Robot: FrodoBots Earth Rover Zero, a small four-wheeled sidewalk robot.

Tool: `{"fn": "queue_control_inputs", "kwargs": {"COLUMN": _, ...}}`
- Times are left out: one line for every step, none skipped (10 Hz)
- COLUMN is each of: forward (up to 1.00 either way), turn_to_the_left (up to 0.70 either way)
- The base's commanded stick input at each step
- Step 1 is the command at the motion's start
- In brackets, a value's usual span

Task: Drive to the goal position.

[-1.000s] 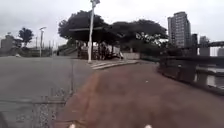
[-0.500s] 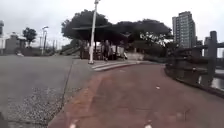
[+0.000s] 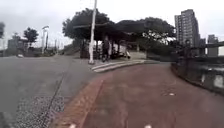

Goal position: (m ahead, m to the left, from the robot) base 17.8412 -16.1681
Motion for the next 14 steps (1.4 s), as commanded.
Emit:
{"fn": "queue_control_inputs", "kwargs": {"forward": 1.00, "turn_to_the_left": -0.15}}
{"fn": "queue_control_inputs", "kwargs": {"forward": 1.00, "turn_to_the_left": -0.34}}
{"fn": "queue_control_inputs", "kwargs": {"forward": 1.00, "turn_to_the_left": -0.40}}
{"fn": "queue_control_inputs", "kwargs": {"forward": 1.00, "turn_to_the_left": -0.40}}
{"fn": "queue_control_inputs", "kwargs": {"forward": 1.00, "turn_to_the_left": -0.40}}
{"fn": "queue_control_inputs", "kwargs": {"forward": 1.00, "turn_to_the_left": -0.40}}
{"fn": "queue_control_inputs", "kwargs": {"forward": 1.00, "turn_to_the_left": -0.40}}
{"fn": "queue_control_inputs", "kwargs": {"forward": 1.00, "turn_to_the_left": -0.40}}
{"fn": "queue_control_inputs", "kwargs": {"forward": 1.00, "turn_to_the_left": -0.40}}
{"fn": "queue_control_inputs", "kwargs": {"forward": 1.00, "turn_to_the_left": -0.40}}
{"fn": "queue_control_inputs", "kwargs": {"forward": 1.00, "turn_to_the_left": -0.40}}
{"fn": "queue_control_inputs", "kwargs": {"forward": 1.00, "turn_to_the_left": -0.40}}
{"fn": "queue_control_inputs", "kwargs": {"forward": 1.00, "turn_to_the_left": -0.40}}
{"fn": "queue_control_inputs", "kwargs": {"forward": 1.00, "turn_to_the_left": -0.27}}
